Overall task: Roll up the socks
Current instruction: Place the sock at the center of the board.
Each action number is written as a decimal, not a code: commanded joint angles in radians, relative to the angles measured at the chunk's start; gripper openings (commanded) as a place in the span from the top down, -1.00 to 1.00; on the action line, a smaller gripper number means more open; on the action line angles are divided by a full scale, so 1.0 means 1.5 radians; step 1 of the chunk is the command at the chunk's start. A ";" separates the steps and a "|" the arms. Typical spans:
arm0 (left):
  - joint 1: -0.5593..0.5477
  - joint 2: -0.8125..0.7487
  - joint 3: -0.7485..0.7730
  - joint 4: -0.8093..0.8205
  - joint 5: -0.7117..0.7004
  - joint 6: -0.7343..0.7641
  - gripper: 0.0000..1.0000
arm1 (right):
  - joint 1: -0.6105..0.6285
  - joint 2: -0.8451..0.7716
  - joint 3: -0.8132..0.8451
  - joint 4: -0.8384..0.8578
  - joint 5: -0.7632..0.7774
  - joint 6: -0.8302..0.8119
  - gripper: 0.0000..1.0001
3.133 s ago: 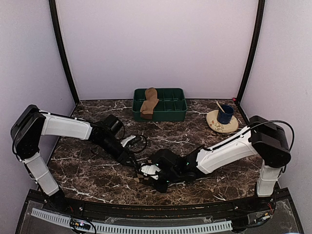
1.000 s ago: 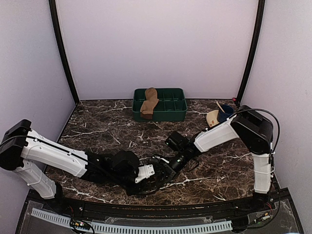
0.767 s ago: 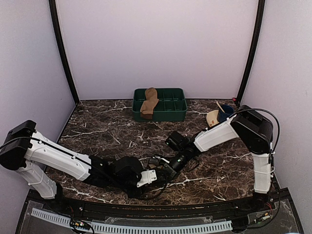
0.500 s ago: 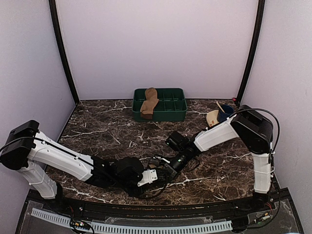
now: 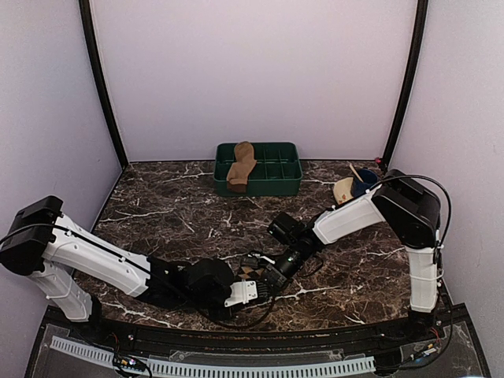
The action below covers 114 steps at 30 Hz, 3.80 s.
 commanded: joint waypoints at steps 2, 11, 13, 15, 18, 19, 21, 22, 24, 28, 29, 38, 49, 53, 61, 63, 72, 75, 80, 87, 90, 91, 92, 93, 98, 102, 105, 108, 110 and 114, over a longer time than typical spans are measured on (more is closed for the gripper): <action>-0.026 -0.022 -0.015 0.009 -0.013 0.018 0.75 | -0.004 0.022 0.002 -0.031 0.021 -0.004 1.00; -0.055 -0.016 -0.029 0.021 -0.053 0.017 0.85 | -0.004 0.023 0.002 -0.032 0.019 -0.004 1.00; -0.057 -0.007 -0.025 0.022 -0.066 0.017 0.85 | -0.005 0.023 0.002 -0.032 0.019 -0.005 1.00; -0.059 0.004 -0.020 0.019 -0.088 0.018 0.84 | -0.005 0.023 0.001 -0.033 0.018 -0.005 1.00; -0.060 0.011 -0.017 0.026 -0.117 0.020 0.83 | -0.005 0.023 -0.001 -0.033 0.018 -0.005 1.00; -0.060 0.015 -0.018 0.027 -0.122 0.023 0.82 | -0.005 0.023 -0.001 -0.032 0.018 -0.005 1.00; -0.060 0.028 -0.013 0.023 -0.132 0.023 0.80 | -0.005 0.023 0.001 -0.033 0.017 -0.005 1.00; -0.060 0.035 -0.010 0.018 -0.133 0.022 0.79 | -0.005 0.023 0.002 -0.034 0.017 -0.006 1.00; -0.060 0.044 -0.006 0.013 -0.134 0.017 0.76 | -0.005 0.023 0.003 -0.035 0.017 -0.007 1.00; -0.060 0.042 -0.009 0.019 -0.148 0.010 0.72 | -0.004 0.024 0.001 -0.032 0.015 -0.007 1.00; -0.061 0.041 -0.010 0.021 -0.153 0.011 0.71 | -0.005 0.025 0.001 -0.032 0.015 -0.007 1.00; -0.065 0.018 -0.015 0.034 -0.168 0.022 0.65 | -0.005 0.024 -0.001 -0.030 0.016 -0.005 1.00; -0.080 -0.004 -0.015 0.032 -0.150 0.020 0.64 | -0.004 0.025 0.003 -0.036 0.015 -0.007 1.00; -0.081 0.008 -0.012 0.031 -0.151 0.019 0.64 | -0.005 0.025 0.003 -0.035 0.014 -0.007 1.00; -0.081 0.028 -0.012 0.035 -0.152 0.020 0.64 | -0.005 0.024 0.003 -0.035 0.012 -0.006 1.00; -0.081 0.037 -0.012 0.038 -0.154 0.020 0.63 | -0.005 0.023 0.002 -0.034 0.012 -0.007 1.00; -0.081 0.054 -0.012 0.060 -0.185 0.027 0.62 | -0.005 0.023 -0.001 -0.037 0.012 -0.007 1.00; -0.081 0.048 -0.011 0.063 -0.187 0.031 0.61 | -0.005 0.023 -0.002 -0.037 0.012 -0.007 1.00; -0.081 0.044 -0.011 0.065 -0.189 0.037 0.61 | -0.005 0.023 -0.001 -0.036 0.012 -0.007 1.00; -0.081 0.036 -0.007 0.065 -0.190 0.040 0.61 | -0.005 0.024 -0.002 -0.036 0.010 -0.008 1.00; -0.081 0.033 -0.006 0.065 -0.191 0.042 0.61 | -0.005 0.024 -0.001 -0.037 0.011 -0.009 1.00; -0.081 0.029 -0.006 0.064 -0.191 0.043 0.61 | -0.004 0.024 -0.001 -0.038 0.011 -0.008 1.00; -0.081 0.026 -0.006 0.064 -0.190 0.043 0.61 | -0.004 0.024 -0.002 -0.038 0.011 -0.008 1.00; -0.082 0.023 -0.006 0.063 -0.190 0.042 0.61 | -0.005 0.024 -0.002 -0.037 0.011 -0.008 1.00; -0.085 0.015 -0.008 0.065 -0.193 0.044 0.61 | -0.004 0.023 -0.002 -0.038 0.010 -0.008 1.00; -0.087 0.018 -0.005 0.066 -0.192 0.046 0.61 | -0.005 0.024 -0.002 -0.036 0.010 -0.008 1.00; -0.086 0.030 -0.003 0.065 -0.193 0.047 0.61 | -0.005 0.022 -0.002 -0.037 0.009 -0.009 1.00; -0.087 0.040 -0.002 0.065 -0.192 0.047 0.61 | -0.005 0.021 -0.004 -0.035 0.009 -0.007 1.00; -0.086 0.045 -0.001 0.062 -0.192 0.046 0.60 | -0.005 0.020 -0.006 -0.035 0.009 -0.006 1.00; -0.087 0.066 0.001 0.060 -0.197 0.044 0.60 | -0.005 0.017 -0.007 -0.035 0.009 -0.006 1.00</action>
